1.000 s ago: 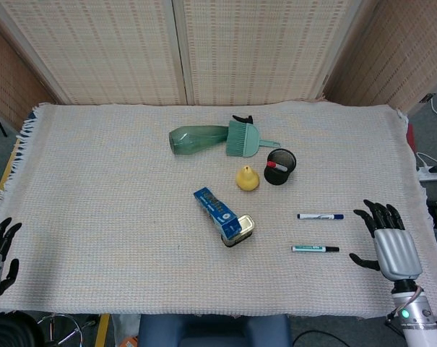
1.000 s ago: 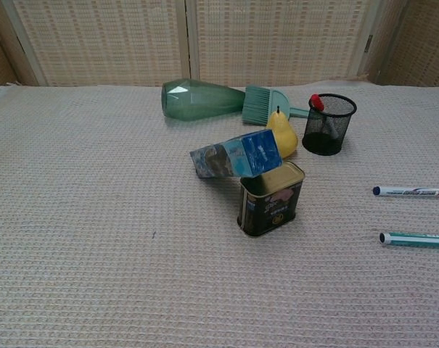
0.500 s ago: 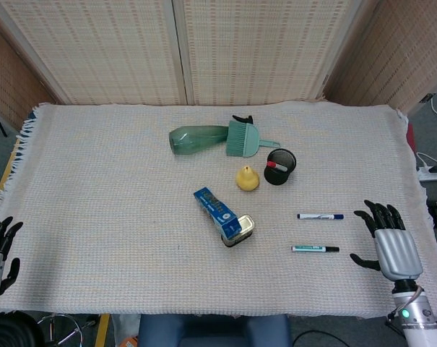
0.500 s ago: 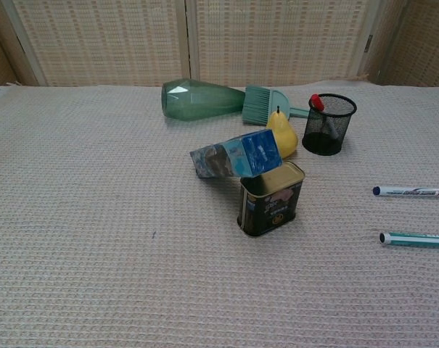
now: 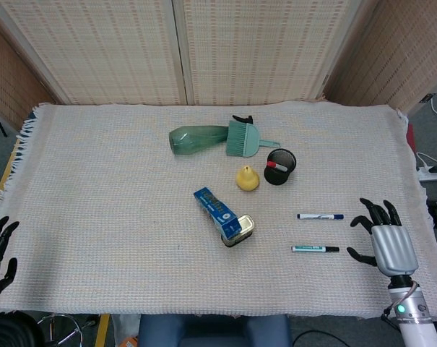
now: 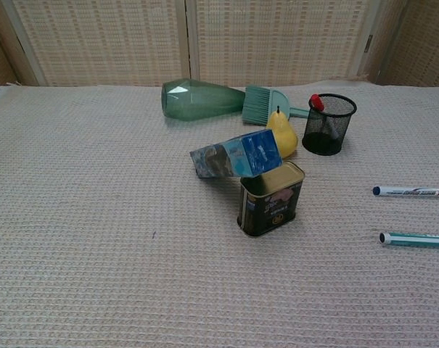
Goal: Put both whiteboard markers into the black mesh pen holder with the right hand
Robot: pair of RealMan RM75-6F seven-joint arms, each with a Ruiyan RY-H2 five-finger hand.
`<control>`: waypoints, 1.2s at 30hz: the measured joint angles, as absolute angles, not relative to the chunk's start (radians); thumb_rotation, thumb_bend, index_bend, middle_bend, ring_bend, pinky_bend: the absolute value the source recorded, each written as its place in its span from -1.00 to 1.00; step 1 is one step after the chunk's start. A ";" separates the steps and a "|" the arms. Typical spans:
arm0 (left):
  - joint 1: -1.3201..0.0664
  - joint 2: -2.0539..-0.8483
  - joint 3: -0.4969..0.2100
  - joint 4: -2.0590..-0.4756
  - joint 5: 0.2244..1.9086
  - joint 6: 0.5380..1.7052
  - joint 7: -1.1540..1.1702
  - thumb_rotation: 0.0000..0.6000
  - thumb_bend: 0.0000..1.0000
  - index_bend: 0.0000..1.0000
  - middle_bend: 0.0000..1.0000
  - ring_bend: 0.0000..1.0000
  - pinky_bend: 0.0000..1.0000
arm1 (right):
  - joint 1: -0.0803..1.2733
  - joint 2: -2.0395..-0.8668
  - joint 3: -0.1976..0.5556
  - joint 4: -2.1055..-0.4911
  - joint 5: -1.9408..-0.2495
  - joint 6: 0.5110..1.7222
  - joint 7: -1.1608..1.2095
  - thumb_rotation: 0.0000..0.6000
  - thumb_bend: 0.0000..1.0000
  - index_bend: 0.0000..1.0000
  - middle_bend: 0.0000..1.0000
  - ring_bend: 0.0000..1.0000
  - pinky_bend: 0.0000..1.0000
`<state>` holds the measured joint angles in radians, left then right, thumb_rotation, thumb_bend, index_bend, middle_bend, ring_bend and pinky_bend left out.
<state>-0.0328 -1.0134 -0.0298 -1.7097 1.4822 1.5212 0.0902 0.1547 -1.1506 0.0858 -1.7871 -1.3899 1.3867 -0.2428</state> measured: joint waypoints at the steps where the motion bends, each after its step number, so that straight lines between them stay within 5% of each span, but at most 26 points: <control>1: -0.033 -1.013 -0.030 -1.710 1.483 1.521 0.089 1.00 -0.03 -0.77 -1.00 -1.00 -0.80 | 0.163 -1.157 0.090 -1.776 -1.385 1.375 -0.242 1.00 -0.79 -0.04 -0.73 -0.66 -0.93; 16: -0.035 -1.016 -0.028 -1.708 1.484 1.514 0.089 1.00 -0.03 -0.77 -1.00 -1.00 -0.80 | 0.365 -1.246 0.090 -1.756 -1.162 1.046 -0.527 1.00 -0.75 -0.24 -0.73 -0.66 -0.94; 36: -0.036 -1.012 -0.029 -1.702 1.480 1.510 0.066 1.00 -0.03 -0.77 -1.00 -1.00 -0.80 | 0.478 -1.459 0.061 -1.648 -0.944 1.029 -0.720 1.00 -0.65 -0.11 -0.72 -0.60 -0.92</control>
